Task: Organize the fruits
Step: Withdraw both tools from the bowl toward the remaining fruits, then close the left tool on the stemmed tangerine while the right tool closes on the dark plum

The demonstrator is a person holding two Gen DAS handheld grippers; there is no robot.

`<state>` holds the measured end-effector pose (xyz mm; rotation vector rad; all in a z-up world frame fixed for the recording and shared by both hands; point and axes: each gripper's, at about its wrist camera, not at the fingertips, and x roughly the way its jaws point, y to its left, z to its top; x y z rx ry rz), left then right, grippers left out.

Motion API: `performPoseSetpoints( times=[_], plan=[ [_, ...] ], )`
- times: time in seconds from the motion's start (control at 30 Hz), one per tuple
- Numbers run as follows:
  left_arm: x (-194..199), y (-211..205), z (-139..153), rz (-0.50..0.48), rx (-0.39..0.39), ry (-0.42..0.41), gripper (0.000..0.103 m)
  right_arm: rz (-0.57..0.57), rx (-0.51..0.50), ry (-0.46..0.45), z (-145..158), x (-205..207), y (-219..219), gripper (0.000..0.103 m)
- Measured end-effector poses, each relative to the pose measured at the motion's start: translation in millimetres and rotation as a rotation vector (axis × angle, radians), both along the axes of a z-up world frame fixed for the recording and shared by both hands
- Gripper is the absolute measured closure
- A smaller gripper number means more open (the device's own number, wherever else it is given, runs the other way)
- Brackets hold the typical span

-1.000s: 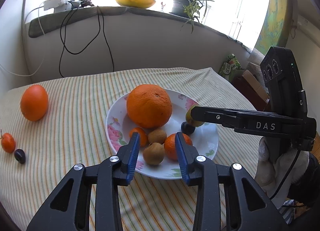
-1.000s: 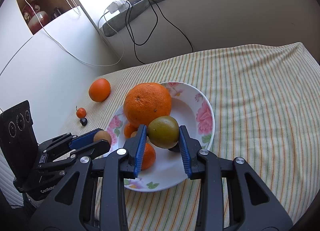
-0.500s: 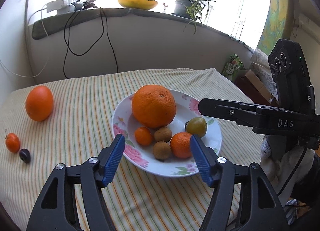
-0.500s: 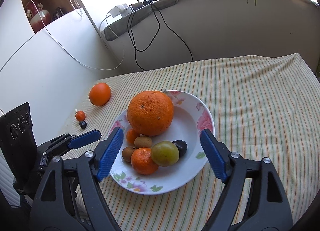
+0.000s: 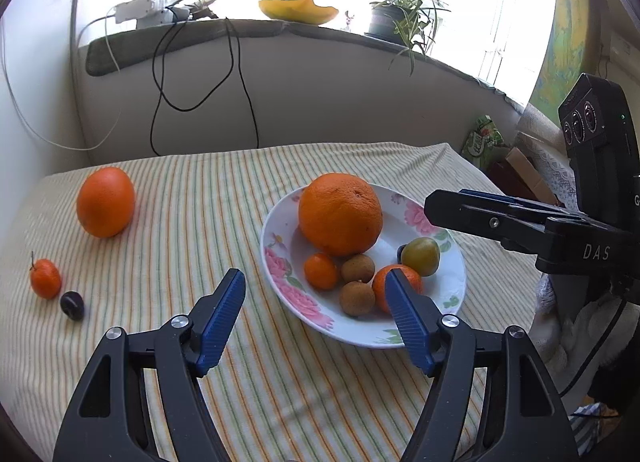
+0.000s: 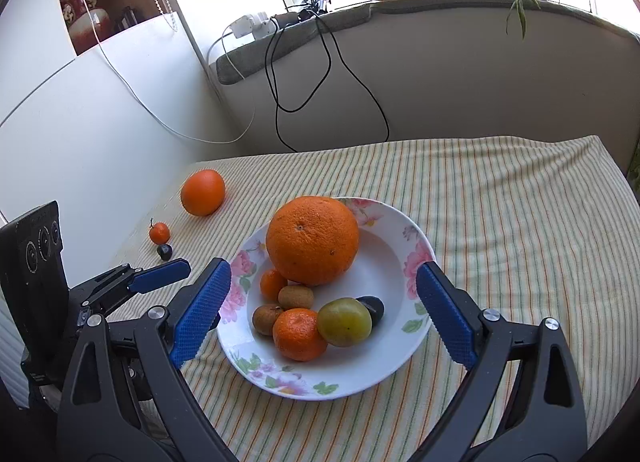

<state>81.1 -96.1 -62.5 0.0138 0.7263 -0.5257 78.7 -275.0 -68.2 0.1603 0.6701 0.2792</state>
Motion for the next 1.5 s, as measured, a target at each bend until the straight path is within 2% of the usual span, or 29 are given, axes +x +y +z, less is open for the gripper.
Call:
performPoseSetpoints(
  times=[0.4, 1.5],
  plan=[
    [3, 34, 3, 0.065, -0.001, -0.014, 0.031, 0.036, -0.053, -0.054, 8, 5, 29, 0.007],
    [18, 152, -15, 0.313, -0.012, 0.002, 0.031, 0.245, -0.079, -0.010, -3, 35, 144, 0.007]
  ],
)
